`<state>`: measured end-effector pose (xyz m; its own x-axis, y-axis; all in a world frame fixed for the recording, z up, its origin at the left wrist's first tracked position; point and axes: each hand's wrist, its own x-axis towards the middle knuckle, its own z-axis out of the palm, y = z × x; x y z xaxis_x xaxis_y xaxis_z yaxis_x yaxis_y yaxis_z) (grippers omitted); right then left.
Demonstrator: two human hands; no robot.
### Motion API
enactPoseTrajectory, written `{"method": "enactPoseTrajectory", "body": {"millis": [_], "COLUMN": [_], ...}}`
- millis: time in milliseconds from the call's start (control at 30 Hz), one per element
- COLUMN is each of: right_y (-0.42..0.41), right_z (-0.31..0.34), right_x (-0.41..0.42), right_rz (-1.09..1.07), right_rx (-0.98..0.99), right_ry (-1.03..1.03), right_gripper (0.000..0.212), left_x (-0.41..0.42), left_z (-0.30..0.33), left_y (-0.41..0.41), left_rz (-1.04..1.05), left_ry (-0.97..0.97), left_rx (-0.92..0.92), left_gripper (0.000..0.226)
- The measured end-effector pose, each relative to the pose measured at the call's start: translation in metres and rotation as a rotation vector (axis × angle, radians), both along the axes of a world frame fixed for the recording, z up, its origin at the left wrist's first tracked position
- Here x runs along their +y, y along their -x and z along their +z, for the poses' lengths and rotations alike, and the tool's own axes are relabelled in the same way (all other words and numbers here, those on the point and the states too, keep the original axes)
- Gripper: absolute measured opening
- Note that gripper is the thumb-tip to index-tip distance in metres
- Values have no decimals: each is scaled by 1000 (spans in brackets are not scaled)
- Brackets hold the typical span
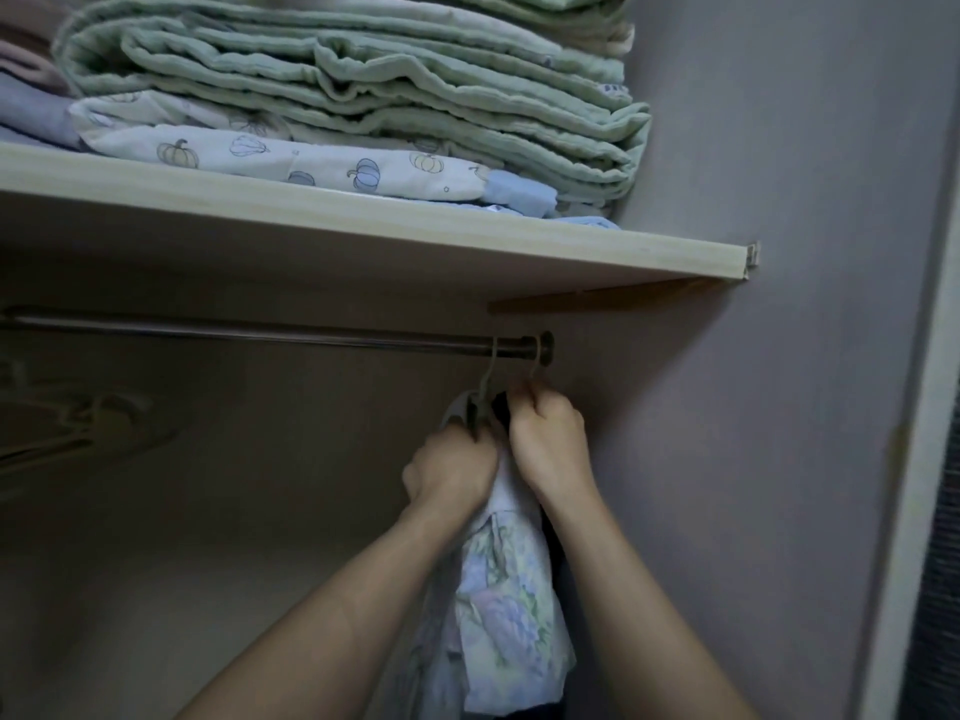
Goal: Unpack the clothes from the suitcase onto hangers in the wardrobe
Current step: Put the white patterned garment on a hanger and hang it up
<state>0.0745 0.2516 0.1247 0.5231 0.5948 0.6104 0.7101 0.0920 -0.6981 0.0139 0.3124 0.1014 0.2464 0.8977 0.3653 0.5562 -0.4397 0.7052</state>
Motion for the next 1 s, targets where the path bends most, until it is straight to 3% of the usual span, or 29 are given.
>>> {"method": "enactPoseTrajectory", "body": {"millis": [167, 300, 600, 833, 1000], "right_y": [35, 80, 224, 340, 403], "right_z": [1, -38, -221, -310, -357], "right_x": [3, 18, 28, -53, -125], "right_rz": [143, 362, 968, 1346, 1469], "right_rx": [-88, -62, -144, -228, -238], "right_ry": [-132, -172, 319, 567, 723], "right_gripper": [28, 27, 30, 32, 30], "left_x": [23, 29, -66, -216, -311], "left_z": [-19, -65, -207, -287, -335], "left_y": [45, 114, 327, 446, 488], "left_rz": [196, 380, 908, 1161, 1233], "left_ry": [-24, 0, 251, 478, 571], "left_rx": [-45, -16, 15, -53, -38], "left_gripper": [35, 32, 25, 24, 28]}}
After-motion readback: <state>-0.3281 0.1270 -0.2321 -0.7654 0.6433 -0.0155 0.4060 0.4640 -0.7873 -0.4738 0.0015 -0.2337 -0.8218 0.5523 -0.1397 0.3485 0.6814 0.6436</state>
